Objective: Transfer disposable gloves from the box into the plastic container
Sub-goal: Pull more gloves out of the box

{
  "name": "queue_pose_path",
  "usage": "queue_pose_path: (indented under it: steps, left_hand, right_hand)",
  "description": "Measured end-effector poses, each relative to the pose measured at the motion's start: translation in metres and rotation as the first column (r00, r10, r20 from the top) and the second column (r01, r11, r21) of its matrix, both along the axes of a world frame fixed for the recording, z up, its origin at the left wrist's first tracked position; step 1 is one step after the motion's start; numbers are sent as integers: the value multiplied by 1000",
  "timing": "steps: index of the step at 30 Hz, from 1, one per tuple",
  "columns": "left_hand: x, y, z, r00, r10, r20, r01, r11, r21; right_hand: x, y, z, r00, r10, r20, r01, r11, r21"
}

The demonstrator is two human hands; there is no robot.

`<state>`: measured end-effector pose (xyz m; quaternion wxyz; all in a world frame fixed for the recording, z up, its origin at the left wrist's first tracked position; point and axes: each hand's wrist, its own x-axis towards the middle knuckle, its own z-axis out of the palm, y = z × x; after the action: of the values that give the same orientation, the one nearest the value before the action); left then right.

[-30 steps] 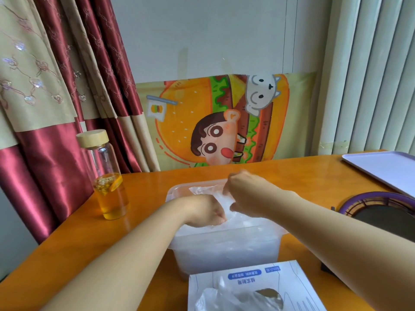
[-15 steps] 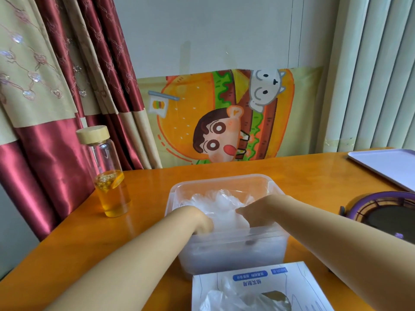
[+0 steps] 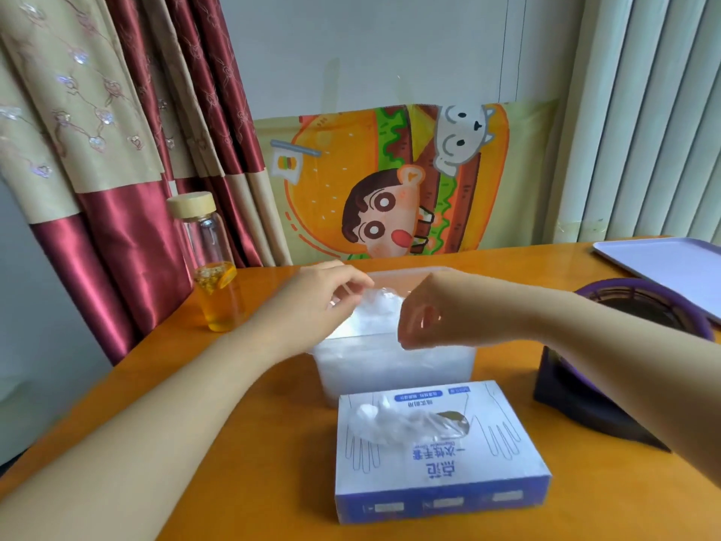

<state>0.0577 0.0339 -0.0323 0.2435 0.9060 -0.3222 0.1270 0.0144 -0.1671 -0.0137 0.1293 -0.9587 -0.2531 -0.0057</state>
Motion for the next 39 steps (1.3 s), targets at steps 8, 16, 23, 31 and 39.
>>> queue_pose_path:
  steps: [8,16,23,31,39]
  left_hand:
    - [-58,-5,-60,966,-48,-255,139,926,350]
    - [-63,-14,-80,970,-68,-232,126,961,248]
    - [-62,-17,-80,964,-51,-261,138,936,325]
    - [-69,1,-15,851,-47,-523,81,996,41]
    - [-68,-17,10,917,25,-398,-152,945,-290]
  right_hand:
    - [-33,-7,-62,978,-50,-202,-2,969,-249]
    - [-30,-13,-61,984,-162,-78,180,913,367]
    - [-23,-15,-25,946,-319,53,153,587,795]
    - [-26,-17,-2,972,-189,-140,209,417,885]
    - [-19,-7,-5,952,-34,-304,287,443,849]
